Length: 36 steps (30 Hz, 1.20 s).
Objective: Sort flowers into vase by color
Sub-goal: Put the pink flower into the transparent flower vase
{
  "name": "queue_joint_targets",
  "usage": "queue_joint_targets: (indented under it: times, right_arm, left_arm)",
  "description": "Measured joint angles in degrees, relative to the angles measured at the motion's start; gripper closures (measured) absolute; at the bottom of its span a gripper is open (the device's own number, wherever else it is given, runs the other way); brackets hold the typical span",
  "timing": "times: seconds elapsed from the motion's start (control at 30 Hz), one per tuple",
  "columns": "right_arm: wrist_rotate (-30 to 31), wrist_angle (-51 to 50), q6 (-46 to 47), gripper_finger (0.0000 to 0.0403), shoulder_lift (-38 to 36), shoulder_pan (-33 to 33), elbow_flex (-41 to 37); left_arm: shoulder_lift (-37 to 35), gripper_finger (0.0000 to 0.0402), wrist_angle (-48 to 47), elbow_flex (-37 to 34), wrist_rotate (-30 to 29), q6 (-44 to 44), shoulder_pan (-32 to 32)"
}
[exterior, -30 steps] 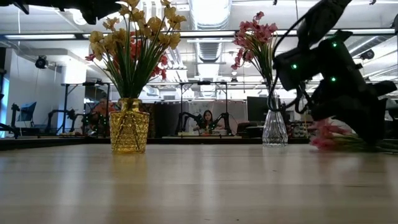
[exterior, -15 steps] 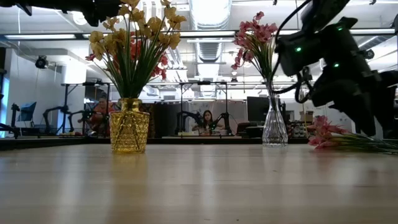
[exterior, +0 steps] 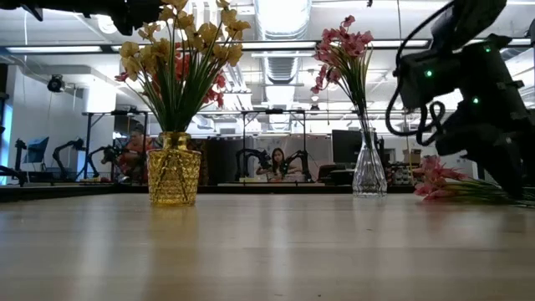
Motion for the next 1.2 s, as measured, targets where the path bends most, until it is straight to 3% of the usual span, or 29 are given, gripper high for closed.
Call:
queue_joint_targets:
  times: [0.37, 0.83, 1.2]
  right_arm:
    - [-0.35, 8.58, 0.13, 0.0197, -0.03, 0.0, -3.28]
    - [1.05, 9.34, 0.24, 0.0383, -0.27, 0.02, -3.34]
    - [2.18, 8.61, 3.23, 0.0388, -5.06, 5.17, -0.98]
  left_arm:
    - [0.04, 0.0168, 0.21, 0.0, 0.02, -0.07, 0.0]
    - [0.02, 0.0168, 0.26, 0.0, 0.02, -0.11, 0.0]
    - [0.13, 0.0168, 0.04, 0.0, 0.04, -0.79, 0.0]
